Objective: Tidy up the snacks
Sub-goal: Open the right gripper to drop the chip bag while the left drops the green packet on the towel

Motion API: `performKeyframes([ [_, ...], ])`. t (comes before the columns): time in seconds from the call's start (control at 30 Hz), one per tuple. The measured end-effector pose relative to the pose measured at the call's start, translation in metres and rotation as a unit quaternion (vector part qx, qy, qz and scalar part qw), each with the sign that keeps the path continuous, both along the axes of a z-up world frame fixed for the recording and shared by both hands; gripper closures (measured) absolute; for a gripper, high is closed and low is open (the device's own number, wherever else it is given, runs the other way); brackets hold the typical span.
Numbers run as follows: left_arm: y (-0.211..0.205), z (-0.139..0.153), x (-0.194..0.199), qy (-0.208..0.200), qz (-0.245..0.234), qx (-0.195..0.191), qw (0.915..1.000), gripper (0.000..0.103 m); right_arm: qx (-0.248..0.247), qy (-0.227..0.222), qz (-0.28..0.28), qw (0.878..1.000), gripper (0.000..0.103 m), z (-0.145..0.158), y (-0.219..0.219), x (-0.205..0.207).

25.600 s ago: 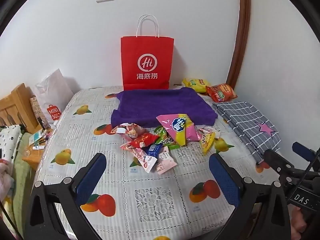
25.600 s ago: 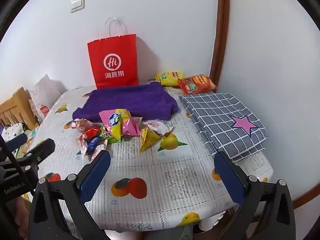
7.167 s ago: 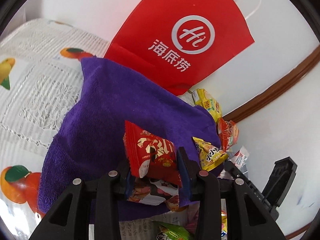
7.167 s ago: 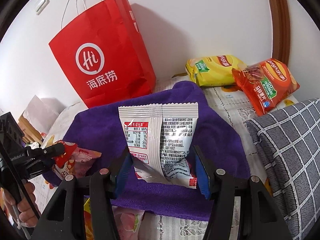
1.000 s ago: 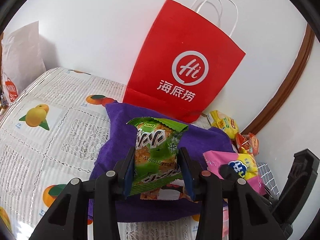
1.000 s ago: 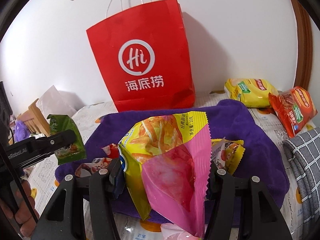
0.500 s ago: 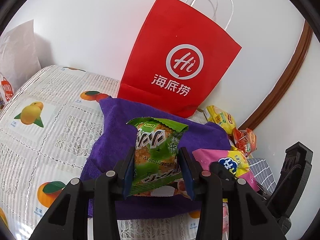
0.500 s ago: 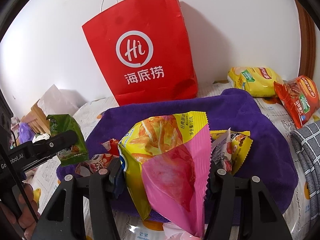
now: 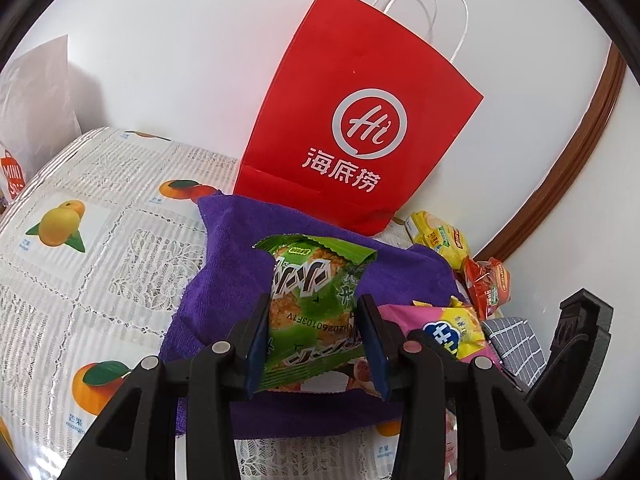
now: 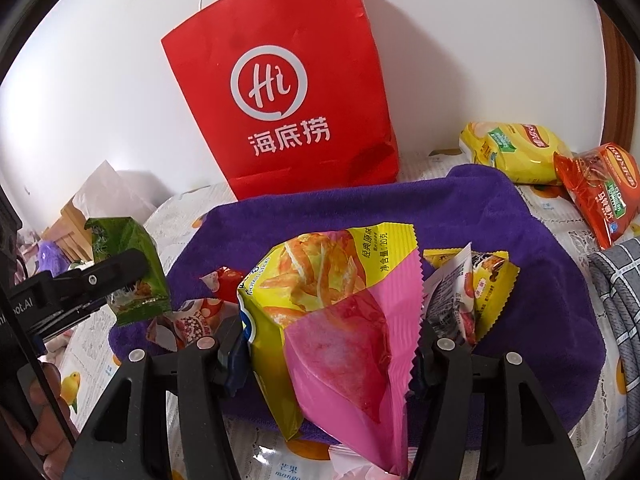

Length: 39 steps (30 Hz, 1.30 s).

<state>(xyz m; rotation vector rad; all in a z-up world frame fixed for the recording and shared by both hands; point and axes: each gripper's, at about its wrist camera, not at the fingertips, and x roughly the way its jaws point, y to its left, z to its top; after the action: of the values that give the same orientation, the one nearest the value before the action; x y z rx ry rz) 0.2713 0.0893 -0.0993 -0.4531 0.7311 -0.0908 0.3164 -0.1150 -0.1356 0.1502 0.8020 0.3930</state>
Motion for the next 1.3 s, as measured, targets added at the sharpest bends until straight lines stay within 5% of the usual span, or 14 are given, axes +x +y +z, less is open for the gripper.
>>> performKeyframes([
  [0.3, 0.0, 0.0, 0.001, 0.002, -0.002, -0.008, 1.0, 0.063, -0.009, -0.003, -0.02, 1.0, 0.04, -0.002, 0.0, 0.001],
  [0.43, 0.001, 0.001, 0.0, -0.003, -0.004, -0.013, 0.9999, 0.063, -0.012, -0.001, -0.03, 0.999, 0.023, -0.003, 0.0, 0.002],
  [1.0, -0.01, 0.001, 0.007, -0.006, -0.036, -0.022, 0.9991, 0.063, 0.069, -0.059, -0.036, 0.995, 0.023, 0.027, -0.024, -0.015],
  [1.3, -0.026, -0.021, 0.034, 0.048, -0.058, -0.031, 0.9967, 0.062, 0.075, -0.051, -0.041, 0.995, 0.023, 0.025, -0.031, -0.015],
])
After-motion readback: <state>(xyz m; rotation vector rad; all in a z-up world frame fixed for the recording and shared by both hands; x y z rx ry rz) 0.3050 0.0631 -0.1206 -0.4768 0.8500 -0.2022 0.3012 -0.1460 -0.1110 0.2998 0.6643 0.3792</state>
